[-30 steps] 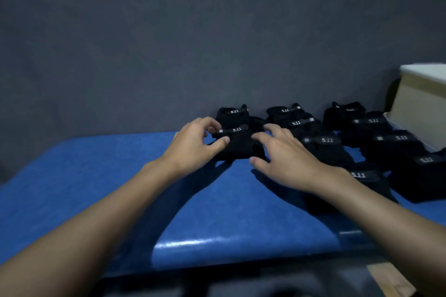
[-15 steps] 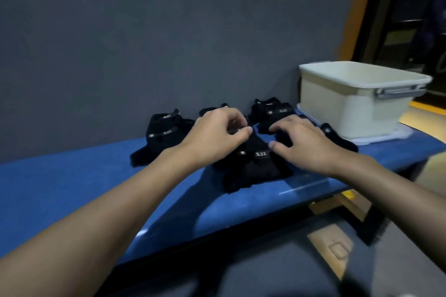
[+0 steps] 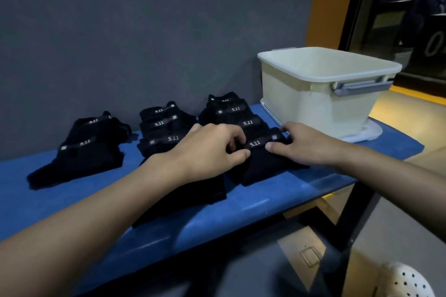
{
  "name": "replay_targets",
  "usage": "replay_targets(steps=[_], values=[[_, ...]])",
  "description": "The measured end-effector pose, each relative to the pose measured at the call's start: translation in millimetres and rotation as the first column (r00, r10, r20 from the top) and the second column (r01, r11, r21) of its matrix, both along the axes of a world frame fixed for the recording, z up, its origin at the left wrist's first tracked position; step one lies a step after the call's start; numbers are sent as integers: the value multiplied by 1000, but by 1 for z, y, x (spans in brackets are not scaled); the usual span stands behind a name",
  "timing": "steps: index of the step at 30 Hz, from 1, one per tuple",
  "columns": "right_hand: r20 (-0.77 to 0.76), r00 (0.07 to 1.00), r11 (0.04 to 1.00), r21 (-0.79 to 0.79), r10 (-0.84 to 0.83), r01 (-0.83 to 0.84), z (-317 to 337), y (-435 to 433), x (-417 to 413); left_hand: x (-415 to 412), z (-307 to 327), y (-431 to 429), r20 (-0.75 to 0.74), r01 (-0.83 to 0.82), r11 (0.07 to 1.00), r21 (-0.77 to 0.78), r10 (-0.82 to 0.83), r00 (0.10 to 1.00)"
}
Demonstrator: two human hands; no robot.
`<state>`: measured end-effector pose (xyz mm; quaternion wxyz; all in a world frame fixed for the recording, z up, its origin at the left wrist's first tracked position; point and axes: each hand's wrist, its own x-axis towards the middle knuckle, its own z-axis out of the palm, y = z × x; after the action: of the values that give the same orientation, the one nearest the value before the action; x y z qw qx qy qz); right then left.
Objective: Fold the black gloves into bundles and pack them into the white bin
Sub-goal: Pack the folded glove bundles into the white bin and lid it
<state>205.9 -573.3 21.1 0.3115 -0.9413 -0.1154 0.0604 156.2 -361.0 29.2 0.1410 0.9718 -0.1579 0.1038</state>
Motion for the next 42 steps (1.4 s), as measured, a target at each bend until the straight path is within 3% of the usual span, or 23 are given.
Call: replay_targets(steps=[4,11,18,25,29,31,37,42], values=[[-74,990,984,136,123,-112,0,-1,0,-6,-4,-8,-28,-78,995,59,80,996],[-129,952,941,234,279,-244,2,-6,3,-23,-4,-24,-50,-227,974,-3,227,973],[15,917,881,274,398,-386,23,-17,5,-39,11,-38,-84,-363,903,-229,353,932],[249,917,753,525,310,-397,76,-17,0,-40,62,-44,-117,-327,637,-698,350,930],[313,893,669,591,324,-450,105,-19,5,-23,97,-61,-43,-136,350,-927,261,964],[330,884,653,597,331,-467,119,-23,16,-6,113,-66,8,-49,260,-964,214,977],[180,883,544,729,433,-415,152,-45,74,77,148,-73,-16,-31,211,-977,73,997],[104,917,618,710,384,-339,153,-65,113,139,152,-86,-69,-61,202,-977,-35,997]])
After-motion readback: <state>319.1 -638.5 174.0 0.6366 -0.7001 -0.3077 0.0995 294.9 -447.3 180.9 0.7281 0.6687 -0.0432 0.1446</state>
